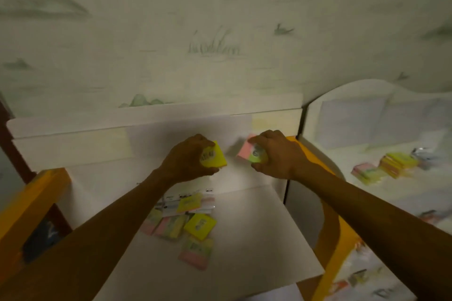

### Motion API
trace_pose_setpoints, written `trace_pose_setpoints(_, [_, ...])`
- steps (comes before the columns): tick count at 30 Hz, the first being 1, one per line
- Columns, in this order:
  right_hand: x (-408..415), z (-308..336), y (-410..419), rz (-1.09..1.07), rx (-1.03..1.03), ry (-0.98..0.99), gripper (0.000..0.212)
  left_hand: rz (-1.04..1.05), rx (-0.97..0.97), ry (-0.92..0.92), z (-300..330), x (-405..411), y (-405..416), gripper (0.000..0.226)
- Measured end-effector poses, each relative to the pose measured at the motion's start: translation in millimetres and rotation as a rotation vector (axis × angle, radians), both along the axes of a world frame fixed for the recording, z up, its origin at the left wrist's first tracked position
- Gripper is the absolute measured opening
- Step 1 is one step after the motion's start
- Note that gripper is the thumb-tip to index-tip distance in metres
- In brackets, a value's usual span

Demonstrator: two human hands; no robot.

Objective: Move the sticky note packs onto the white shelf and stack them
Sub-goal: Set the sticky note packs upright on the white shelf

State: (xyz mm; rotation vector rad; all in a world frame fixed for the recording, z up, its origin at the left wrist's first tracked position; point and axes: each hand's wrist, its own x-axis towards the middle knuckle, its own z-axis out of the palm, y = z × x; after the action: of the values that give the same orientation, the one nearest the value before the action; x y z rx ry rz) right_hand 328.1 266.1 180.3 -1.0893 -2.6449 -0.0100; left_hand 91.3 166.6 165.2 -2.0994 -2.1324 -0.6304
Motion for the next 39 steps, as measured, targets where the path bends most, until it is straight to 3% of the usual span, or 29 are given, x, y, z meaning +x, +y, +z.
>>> trace_pose_setpoints(22, [400, 26, 108, -0.213, 0.025, 0.009, 0.066, -0.101, 0.011, -0.008, 16, 370, 174, 0.070])
trace_pose_setpoints(35, [526, -8, 229, -0.329, -0.033, -0.014, 0.065, -0.153, -0.058, -0.046, -22, 480, 318, 0.069])
trace_pose_setpoints(39, [549, -15, 291, -0.325, -0.054, -0.036, 0.065, -0.159, -0.090, -0.095, -43, 503, 369, 0.086])
